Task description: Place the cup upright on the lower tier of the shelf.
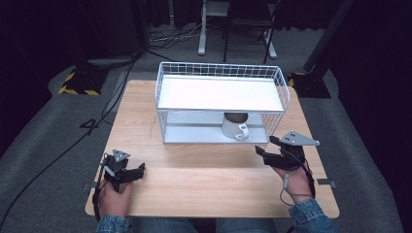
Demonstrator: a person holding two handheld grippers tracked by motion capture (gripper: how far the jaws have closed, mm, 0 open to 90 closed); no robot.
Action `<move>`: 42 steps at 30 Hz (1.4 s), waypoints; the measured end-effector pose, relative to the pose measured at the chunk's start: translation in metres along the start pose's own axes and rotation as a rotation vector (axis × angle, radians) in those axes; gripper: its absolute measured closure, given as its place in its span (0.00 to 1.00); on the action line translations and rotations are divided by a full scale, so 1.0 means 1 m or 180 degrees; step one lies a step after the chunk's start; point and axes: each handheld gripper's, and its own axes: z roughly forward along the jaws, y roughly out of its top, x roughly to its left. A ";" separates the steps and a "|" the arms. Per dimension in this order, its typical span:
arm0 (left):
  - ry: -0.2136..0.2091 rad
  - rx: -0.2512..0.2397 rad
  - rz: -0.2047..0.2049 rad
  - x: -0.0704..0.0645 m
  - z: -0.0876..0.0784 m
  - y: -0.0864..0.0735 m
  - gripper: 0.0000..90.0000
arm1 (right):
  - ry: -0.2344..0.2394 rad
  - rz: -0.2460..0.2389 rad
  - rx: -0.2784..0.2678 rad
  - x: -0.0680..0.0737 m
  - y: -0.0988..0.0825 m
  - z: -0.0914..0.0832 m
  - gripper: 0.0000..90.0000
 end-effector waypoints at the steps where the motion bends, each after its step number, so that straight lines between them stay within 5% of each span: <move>1: -0.0001 -0.0001 -0.0003 0.000 0.000 0.000 0.17 | -0.0010 -0.0007 0.0003 0.000 -0.001 -0.003 0.32; 9: 0.0001 0.0000 -0.0001 0.000 0.000 0.000 0.17 | 0.0010 0.0120 0.0030 -0.007 -0.013 -0.020 0.20; 24: 0.0000 0.0000 -0.0002 0.000 0.000 0.000 0.17 | 0.0068 0.0368 0.0290 -0.030 -0.054 -0.035 0.19; 42: -0.0001 -0.0002 0.0002 0.000 0.000 0.000 0.17 | -0.0126 0.0432 0.0582 -0.053 -0.105 -0.026 0.18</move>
